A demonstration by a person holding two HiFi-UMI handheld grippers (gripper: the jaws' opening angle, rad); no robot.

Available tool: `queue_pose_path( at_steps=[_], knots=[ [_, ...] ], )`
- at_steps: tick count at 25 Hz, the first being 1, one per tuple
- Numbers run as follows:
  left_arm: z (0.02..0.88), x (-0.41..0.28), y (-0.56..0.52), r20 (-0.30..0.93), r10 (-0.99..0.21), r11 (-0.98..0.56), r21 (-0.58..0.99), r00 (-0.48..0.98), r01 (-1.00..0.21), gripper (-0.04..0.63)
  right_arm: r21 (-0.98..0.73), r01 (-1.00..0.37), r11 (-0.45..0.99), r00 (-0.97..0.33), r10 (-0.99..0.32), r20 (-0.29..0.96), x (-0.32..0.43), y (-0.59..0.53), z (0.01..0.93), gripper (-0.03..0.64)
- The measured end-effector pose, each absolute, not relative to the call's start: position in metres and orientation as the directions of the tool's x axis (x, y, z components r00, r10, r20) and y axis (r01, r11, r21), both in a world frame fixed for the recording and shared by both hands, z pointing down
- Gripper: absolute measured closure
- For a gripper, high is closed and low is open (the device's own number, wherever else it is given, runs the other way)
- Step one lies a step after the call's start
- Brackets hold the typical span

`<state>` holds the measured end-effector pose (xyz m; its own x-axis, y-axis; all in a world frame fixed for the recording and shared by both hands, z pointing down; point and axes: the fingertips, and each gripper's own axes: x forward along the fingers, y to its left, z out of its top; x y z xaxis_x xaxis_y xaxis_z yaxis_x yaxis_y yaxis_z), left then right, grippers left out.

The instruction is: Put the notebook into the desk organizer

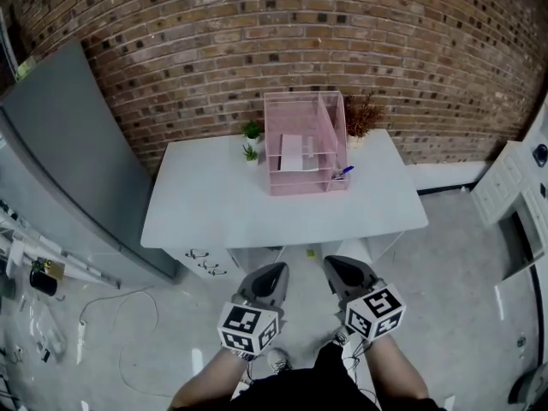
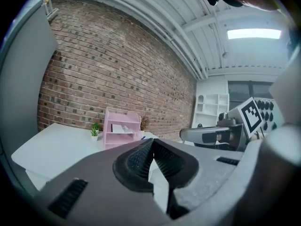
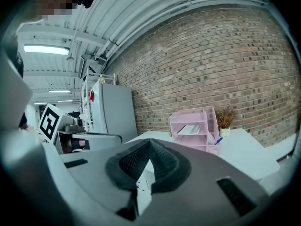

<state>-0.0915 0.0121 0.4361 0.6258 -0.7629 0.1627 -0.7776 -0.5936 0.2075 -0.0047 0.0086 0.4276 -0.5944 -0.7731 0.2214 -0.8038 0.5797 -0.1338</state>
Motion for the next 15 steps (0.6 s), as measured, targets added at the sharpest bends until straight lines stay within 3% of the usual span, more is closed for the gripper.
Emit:
queue_pose_path(
  at_steps=[15],
  knots=[
    [0.4399, -0.0841, 0.0121, 0.182, -0.765, -0.588, 0.192, 0.617, -0.786, 0.589, -0.155, -0.791, 0.591, -0.611, -0.766, 0.2, -0.0008, 0.006, 0.4297, 0.614]
  ],
)
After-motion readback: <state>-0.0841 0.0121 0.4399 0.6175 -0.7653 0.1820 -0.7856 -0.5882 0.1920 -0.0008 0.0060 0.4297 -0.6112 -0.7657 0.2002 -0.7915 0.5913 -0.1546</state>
